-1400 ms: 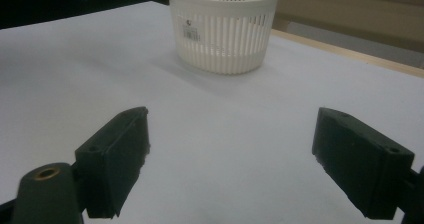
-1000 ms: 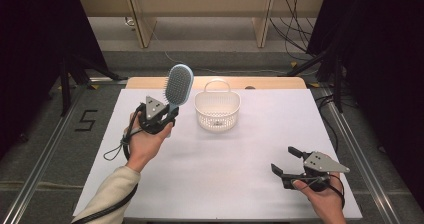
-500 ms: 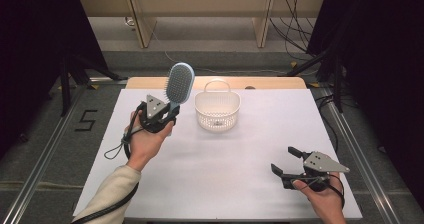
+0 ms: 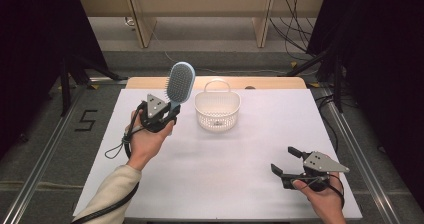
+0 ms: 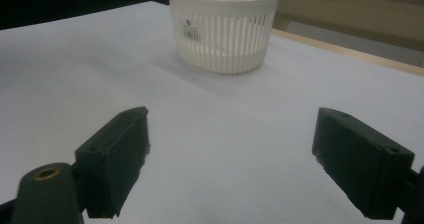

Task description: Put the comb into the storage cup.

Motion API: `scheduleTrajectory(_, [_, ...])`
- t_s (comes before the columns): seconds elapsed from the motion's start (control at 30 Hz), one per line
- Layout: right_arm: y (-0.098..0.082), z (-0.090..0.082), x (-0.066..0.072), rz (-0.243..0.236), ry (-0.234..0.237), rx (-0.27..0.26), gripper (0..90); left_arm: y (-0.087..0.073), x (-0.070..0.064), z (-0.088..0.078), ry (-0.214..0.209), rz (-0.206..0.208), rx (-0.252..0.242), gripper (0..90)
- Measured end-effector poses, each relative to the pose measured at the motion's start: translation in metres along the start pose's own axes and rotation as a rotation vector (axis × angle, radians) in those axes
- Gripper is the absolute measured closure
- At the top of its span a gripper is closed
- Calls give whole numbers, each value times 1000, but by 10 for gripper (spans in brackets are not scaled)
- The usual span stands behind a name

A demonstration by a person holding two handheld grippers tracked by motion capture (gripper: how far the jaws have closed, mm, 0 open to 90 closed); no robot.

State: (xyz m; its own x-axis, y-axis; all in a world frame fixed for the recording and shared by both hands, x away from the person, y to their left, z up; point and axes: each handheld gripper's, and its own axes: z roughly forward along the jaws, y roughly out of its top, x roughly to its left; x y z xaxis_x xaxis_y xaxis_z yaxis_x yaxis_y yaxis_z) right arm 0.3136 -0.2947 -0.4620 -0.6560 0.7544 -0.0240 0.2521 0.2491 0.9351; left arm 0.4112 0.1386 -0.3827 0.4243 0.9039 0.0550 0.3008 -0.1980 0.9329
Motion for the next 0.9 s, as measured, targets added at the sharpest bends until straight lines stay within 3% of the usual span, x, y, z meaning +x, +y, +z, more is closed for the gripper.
scheduleTrajectory(0.9, [0, 0, 0, 0, -1, 0, 159, 5, -3, 1, -5, 3, -14, 697])
